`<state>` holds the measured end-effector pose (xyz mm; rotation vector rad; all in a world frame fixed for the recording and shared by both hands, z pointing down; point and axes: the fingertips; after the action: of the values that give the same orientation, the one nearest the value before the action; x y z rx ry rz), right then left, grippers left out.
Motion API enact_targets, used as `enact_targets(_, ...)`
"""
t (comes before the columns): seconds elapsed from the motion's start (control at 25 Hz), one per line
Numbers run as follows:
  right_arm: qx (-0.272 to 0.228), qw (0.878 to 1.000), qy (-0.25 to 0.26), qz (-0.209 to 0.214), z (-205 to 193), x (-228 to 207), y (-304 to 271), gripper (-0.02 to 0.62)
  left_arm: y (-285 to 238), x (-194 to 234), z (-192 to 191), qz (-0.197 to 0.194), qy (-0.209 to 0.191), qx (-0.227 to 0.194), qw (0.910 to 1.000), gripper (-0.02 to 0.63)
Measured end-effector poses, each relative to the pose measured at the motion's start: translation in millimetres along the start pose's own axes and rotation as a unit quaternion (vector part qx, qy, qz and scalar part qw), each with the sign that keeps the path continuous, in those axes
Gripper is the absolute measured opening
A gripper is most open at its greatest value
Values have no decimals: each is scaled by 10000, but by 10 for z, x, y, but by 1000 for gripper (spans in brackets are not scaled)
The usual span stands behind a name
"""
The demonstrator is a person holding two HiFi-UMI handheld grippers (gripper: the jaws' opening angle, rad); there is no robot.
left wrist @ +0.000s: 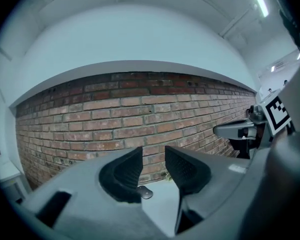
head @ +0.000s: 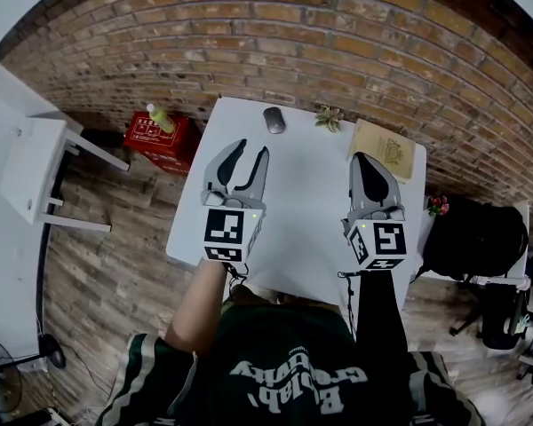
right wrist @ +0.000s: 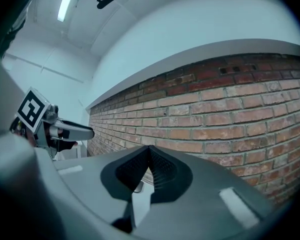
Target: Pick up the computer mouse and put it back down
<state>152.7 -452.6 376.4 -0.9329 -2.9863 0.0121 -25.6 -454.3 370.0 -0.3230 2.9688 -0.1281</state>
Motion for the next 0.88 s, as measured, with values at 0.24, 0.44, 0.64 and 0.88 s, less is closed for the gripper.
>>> enact_targets(0.24, 135, 9998, -130, 24, -202, -117, -178, 14, -346, -86, -207, 21, 26, 228, 9997, 158)
enact_targets(0.44, 237, 9996, -178, -38, -368, -192, -317, 14, -691, 35, -470, 265, 48, 479, 9985, 183)
enact_targets(0.64, 408, 9989, -232, -54, -547, -189, -492, 14, -1099, 182, -855, 392, 408, 910, 9942, 204)
enact_targets(0.88, 520, 9981, -335, -76, -617, -217, -730, 14, -1687, 379, -1435, 599, 661, 1674, 9819, 283)
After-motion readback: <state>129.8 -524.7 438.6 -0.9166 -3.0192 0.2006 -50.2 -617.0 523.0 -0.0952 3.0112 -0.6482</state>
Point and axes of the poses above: the fingertips, and each gripper's own axes: y backward along the fingers, x to its left, z out of its top, and after that the axes turned 10 degrees about z, right-handed
